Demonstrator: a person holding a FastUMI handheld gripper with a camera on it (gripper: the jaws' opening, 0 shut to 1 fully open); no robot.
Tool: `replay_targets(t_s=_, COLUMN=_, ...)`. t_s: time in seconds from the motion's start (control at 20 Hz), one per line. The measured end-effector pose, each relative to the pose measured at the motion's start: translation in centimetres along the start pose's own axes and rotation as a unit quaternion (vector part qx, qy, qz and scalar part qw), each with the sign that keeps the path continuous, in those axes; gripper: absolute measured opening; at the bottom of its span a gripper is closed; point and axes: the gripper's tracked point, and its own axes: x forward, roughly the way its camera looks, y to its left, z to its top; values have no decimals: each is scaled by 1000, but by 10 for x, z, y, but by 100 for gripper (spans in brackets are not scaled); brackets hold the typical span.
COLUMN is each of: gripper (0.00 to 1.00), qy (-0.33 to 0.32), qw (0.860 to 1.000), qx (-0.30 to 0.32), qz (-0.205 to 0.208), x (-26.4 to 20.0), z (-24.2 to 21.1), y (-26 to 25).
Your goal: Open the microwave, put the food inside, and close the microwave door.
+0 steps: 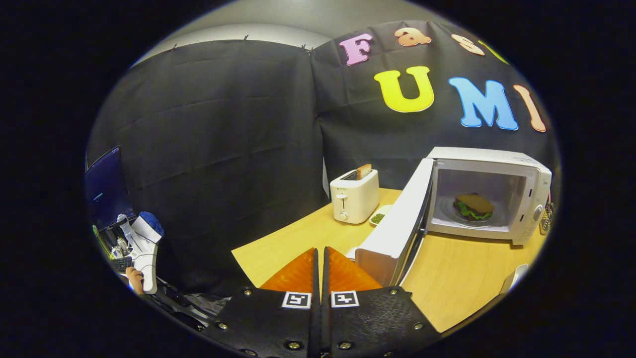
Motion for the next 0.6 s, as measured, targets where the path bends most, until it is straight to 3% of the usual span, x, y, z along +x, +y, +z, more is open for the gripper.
replay_targets(t_s=0.3, gripper=1, qy=-6, qw=999, qx=16, qz=-47, x=-36, z=3, y=-50)
replay_targets(t_s=0.6, gripper=1, qy=-23, qw=992, qx=30, qz=-123, x=-67, z=16, y=-116)
